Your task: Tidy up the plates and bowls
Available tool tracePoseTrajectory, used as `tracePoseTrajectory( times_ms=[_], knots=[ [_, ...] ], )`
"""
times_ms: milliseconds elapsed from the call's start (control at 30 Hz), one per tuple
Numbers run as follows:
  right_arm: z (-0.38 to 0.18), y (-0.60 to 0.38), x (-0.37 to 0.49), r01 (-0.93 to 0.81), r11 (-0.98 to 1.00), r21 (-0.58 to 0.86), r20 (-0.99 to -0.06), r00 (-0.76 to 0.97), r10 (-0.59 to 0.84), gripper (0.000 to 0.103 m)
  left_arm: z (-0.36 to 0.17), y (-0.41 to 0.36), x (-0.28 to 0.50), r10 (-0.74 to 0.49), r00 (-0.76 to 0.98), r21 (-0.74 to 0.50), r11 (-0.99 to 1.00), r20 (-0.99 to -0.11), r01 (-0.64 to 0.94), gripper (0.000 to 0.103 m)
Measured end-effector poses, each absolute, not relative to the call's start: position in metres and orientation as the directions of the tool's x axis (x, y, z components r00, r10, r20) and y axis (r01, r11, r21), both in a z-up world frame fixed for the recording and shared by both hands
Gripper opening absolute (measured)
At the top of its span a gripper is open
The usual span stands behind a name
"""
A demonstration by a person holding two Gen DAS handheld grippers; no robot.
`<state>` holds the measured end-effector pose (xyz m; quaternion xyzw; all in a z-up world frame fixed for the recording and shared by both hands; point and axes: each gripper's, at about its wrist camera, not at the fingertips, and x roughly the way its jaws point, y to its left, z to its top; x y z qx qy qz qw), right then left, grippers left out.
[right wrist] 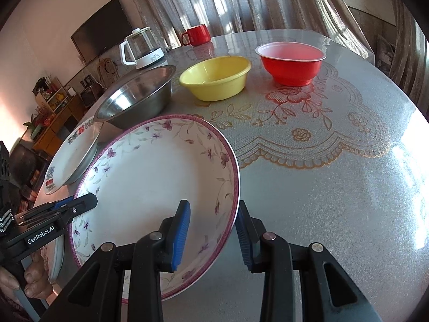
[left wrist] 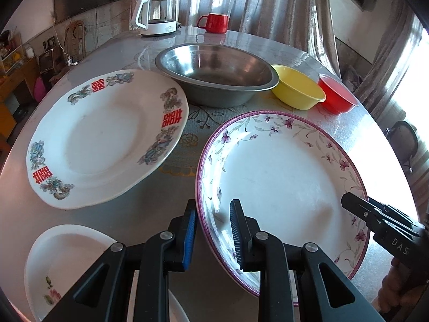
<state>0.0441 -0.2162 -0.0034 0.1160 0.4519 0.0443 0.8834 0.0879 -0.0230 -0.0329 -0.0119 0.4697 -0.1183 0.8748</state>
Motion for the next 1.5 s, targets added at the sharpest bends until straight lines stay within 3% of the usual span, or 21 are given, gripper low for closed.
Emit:
tracePoseTrajectory(
  times_ms=[400,567,700,767,833,1067,1200,1500],
  knots=[
    [-0.004,-0.201,0.039,-0.019,0.984,0.176,-0.800,0.579,0.155,0.035,-0.020,-0.009,0.072,-0.223,0.577,-0.138,0.972,-0.786,0.188,0.029],
    [0.006,-0.209,0.039,0.012,0.980,0.199,-0.783,0.603,0.152,0.035,-0.004,0.013,0.060,-0.219,0.622,-0.149,0.975,-0.752,0.163,0.045],
    [0.026,-0.210,0.037,0.011,0.978,0.207,-0.735,0.661,0.148,0.043,0.004,0.038,0.056,-0.188,0.660,-0.161,0.982,-0.728,0.102,0.052],
    [0.031,-0.204,0.040,-0.030,0.972,0.234,-0.718,0.668,0.194,0.050,0.006,0.052,0.057,-0.168,0.670,-0.170,0.983,-0.723,0.063,0.061],
    [0.032,-0.194,0.046,-0.082,0.951,0.299,-0.710,0.646,0.280,0.056,0.006,0.068,0.058,-0.134,0.678,-0.170,0.985,-0.722,0.015,0.063],
    [0.032,-0.126,0.075,-0.262,0.871,0.415,-0.688,0.536,0.489,0.063,0.001,0.124,0.065,-0.064,0.675,-0.207,0.969,-0.735,-0.134,0.063],
    [0.032,-0.090,0.095,-0.314,0.856,0.410,-0.689,0.509,0.516,0.068,-0.001,0.146,0.072,-0.014,0.679,-0.181,0.967,-0.734,-0.176,0.069],
    [0.021,-0.047,0.149,-0.305,0.872,0.383,-0.713,0.502,0.489,0.067,-0.011,0.184,0.097,-0.008,0.651,-0.209,0.950,-0.759,-0.232,0.069]
  ],
)
